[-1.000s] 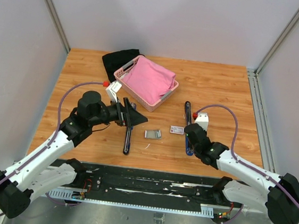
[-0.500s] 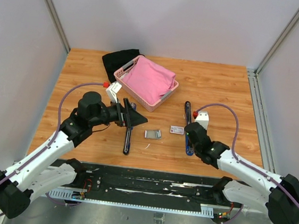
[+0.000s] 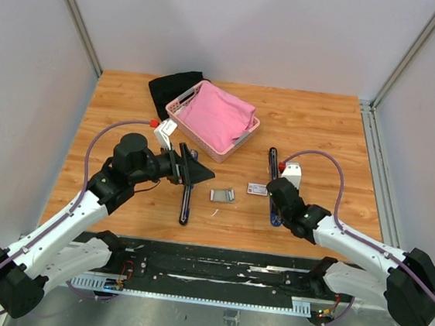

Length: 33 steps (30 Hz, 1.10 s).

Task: Load the staples into the stapler

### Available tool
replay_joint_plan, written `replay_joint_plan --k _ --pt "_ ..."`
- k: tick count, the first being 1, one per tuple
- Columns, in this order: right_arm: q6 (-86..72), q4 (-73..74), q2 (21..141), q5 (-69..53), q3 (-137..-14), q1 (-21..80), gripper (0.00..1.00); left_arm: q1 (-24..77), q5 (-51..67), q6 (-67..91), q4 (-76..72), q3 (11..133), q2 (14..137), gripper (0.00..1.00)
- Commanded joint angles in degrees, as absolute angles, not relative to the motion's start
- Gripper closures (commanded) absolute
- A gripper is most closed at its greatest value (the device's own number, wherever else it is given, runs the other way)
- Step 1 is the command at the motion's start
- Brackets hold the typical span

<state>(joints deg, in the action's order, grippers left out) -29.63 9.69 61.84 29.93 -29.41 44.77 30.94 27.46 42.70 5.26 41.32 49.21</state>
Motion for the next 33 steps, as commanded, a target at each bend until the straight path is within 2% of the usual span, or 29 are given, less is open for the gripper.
replay_joint_plan --k 1,21,26,33 --pt "-30.5 9.2 62.3 30.5 -29.7 45.6 0.91 30.8 27.0 42.8 4.0 40.8 48.4 0.09" --pt "-33.6 9.4 61.5 30.7 -24.9 45.7 0.90 30.8 27.6 42.9 4.0 40.7 48.2 0.09" --pt "-34.7 11.8 59.9 29.9 -24.8 45.9 0.84 30.8 27.5 42.9 4.0 40.6 48.1 0.09" --pt "-36.3 16.2 55.9 28.7 -24.9 47.2 0.71 30.8 27.5 42.9 3.9 40.1 47.6 0.09"
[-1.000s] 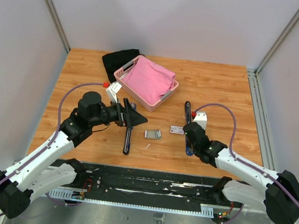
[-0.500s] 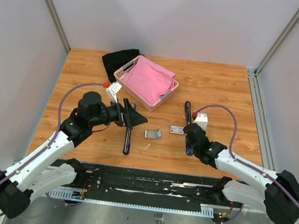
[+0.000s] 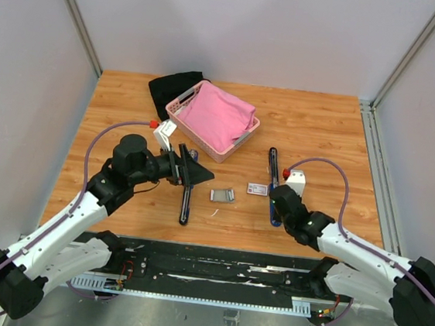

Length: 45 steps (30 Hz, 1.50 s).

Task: Load the staples into the stapler

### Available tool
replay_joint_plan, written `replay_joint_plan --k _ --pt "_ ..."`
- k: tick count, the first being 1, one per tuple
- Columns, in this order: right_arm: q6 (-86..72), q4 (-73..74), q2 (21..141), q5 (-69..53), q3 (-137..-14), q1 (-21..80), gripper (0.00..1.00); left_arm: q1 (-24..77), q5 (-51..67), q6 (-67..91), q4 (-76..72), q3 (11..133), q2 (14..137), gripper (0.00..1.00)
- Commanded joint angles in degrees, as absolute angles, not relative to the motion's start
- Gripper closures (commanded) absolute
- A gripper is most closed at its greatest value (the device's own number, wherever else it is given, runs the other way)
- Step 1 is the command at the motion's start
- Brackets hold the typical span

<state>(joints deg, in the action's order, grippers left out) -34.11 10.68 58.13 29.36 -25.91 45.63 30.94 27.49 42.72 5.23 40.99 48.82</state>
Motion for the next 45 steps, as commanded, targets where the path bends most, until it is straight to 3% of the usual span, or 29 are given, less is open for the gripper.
replay_joint_plan --k 1,6,14,24,29,34,45 --pt "-36.4 16.8 55.3 28.4 -25.0 47.4 0.69 30.8 27.5 42.9 4.0 40.0 47.5 0.09" --pt "-36.7 19.1 52.9 27.1 -25.1 47.6 0.58 30.8 27.5 43.1 3.5 39.5 47.1 0.09" --pt "-33.5 23.2 50.2 27.5 -30.9 47.3 0.58 30.8 25.7 42.4 5.4 40.3 47.3 0.09" --pt "-23.7 35.7 57.4 11.2 -48.1 32.4 0.54 30.3 11.0 40.9 21.1 44.8 54.8 0.08" --pt "-21.2 37.4 62.9 6.7 -55.2 29.9 0.49 29.9 6.2 42.7 23.0 44.6 60.3 0.08" --pt "-23.1 34.5 71.8 0.3 -58.4 30.9 0.58 28.1 6.6 42.0 20.3 42.9 65.4 0.08" --pt "-28.5 29.6 93.4 1.7 -68.4 44.5 0.70 26.9 6.1 38.3 15.2 42.4 72.9 0.09"
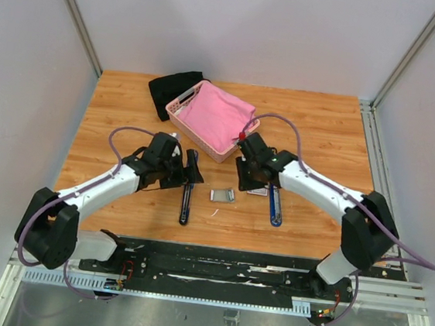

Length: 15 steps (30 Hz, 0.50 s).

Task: Load the staples into the stapler

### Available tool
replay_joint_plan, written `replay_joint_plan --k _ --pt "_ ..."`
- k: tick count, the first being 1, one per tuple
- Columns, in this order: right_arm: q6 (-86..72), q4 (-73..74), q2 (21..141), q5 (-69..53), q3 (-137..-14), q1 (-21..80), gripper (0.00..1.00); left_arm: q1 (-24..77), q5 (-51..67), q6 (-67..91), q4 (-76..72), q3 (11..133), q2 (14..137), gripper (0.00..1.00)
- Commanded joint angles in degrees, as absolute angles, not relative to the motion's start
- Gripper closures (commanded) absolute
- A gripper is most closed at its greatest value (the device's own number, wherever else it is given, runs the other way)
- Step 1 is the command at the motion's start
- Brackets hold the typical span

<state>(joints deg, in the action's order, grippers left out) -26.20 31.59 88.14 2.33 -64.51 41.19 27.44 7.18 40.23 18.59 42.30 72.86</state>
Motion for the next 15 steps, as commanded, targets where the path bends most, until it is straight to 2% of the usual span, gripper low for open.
replay_joint_plan --k 1,8,15 --pt "-28.3 29.9 95.1 2.1 -69.6 45.2 0.70 26.9 6.2 38.1 15.0 42.2 73.1 0.09" --pt "-26.8 31.0 105.7 0.6 -77.5 46.6 0.76 26.8 6.6 37.7 14.2 40.5 74.3 0.09" --pt "-26.3 33.4 109.8 3.1 -79.9 47.6 0.78 26.7 6.6 38.0 13.8 39.7 73.7 0.09"
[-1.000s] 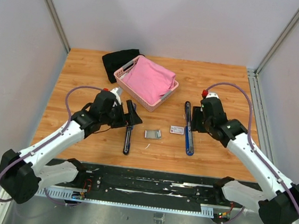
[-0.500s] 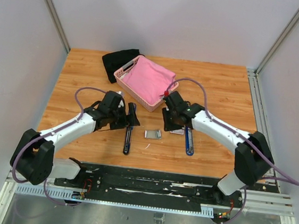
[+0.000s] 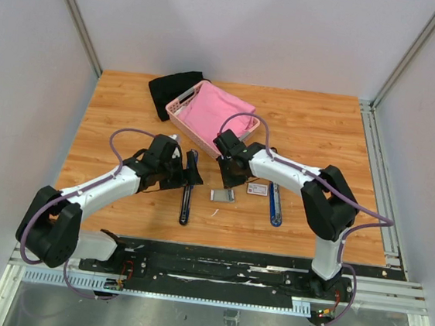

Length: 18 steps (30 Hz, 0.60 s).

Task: Load the staples into the stapler

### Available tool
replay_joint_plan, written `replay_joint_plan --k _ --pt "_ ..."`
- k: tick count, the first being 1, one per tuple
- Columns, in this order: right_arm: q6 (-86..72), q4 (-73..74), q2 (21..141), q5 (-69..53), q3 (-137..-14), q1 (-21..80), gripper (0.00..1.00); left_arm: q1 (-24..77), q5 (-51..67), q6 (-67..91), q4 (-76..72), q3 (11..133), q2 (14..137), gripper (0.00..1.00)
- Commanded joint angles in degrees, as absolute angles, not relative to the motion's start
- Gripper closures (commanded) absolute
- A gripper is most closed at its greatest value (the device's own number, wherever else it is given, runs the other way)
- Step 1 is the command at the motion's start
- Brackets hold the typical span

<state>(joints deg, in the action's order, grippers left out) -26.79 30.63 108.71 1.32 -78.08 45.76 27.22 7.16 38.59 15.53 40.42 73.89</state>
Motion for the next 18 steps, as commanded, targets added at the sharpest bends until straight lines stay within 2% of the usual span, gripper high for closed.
replay_joint_plan --k 1,18 --pt "-26.3 33.5 109.9 3.2 -79.8 47.6 0.79 26.7 6.5 38.1 13.7 39.6 73.7 0.08" --pt "-26.7 34.9 111.8 3.8 -80.2 48.3 0.82 26.4 7.0 38.1 13.4 39.1 73.8 0.08"
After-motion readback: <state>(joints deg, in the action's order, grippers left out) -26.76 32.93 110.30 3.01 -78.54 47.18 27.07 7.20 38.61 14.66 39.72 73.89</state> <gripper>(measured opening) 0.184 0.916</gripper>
